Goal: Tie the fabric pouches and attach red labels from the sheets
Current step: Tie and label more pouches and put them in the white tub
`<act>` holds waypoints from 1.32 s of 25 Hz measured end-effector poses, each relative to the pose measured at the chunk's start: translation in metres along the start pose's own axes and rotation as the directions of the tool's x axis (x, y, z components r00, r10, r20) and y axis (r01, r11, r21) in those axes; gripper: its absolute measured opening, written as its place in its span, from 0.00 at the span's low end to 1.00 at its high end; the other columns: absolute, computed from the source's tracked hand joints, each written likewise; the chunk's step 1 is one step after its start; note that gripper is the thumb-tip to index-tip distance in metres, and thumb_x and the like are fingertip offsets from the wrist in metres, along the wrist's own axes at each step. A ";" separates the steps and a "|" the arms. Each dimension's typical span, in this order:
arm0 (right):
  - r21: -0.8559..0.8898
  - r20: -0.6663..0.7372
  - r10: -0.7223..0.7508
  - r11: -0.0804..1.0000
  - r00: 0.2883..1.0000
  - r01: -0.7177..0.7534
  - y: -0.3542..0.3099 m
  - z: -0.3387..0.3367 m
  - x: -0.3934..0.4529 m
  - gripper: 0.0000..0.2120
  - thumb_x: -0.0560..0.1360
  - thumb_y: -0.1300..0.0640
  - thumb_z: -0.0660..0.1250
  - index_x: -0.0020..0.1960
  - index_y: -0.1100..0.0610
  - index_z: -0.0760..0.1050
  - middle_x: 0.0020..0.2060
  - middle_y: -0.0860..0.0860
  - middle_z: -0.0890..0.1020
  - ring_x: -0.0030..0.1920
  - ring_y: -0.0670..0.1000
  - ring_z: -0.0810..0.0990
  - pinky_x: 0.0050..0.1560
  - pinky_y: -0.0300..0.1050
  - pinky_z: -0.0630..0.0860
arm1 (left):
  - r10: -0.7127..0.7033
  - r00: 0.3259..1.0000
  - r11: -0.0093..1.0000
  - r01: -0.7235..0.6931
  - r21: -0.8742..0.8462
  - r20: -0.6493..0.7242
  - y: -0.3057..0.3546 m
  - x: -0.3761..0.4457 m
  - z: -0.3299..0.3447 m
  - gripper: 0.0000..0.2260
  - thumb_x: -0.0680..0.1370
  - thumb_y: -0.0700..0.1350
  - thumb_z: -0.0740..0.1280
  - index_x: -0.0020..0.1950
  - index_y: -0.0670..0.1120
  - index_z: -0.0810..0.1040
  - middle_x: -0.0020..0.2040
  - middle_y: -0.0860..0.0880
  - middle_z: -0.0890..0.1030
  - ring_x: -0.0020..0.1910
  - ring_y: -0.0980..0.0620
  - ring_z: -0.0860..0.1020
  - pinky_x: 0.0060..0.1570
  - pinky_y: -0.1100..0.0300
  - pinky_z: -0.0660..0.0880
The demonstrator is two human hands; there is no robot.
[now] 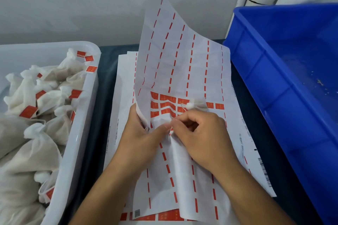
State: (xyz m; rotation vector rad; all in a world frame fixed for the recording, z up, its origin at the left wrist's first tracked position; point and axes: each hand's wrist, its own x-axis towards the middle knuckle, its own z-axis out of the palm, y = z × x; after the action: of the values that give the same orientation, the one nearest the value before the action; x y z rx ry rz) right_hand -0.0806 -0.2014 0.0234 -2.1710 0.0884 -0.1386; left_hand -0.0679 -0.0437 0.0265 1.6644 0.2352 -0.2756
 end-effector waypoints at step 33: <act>0.621 0.046 0.262 0.748 0.964 -0.233 -0.006 -0.042 0.019 0.10 0.82 0.51 0.67 0.43 0.49 0.84 0.44 0.49 0.89 0.31 0.45 0.82 0.29 0.33 0.75 | 0.271 0.931 0.707 -0.021 0.707 -0.243 -0.003 -0.011 -0.025 0.55 0.68 0.65 0.77 0.77 0.70 0.35 0.76 0.50 0.63 0.64 0.45 0.77 0.50 0.46 0.80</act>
State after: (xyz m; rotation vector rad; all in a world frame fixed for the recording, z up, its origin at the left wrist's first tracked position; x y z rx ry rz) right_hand -0.0674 -0.2344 0.0531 -1.4681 0.3131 -0.0504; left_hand -0.0784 -0.0188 0.0292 2.4840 0.2627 0.0688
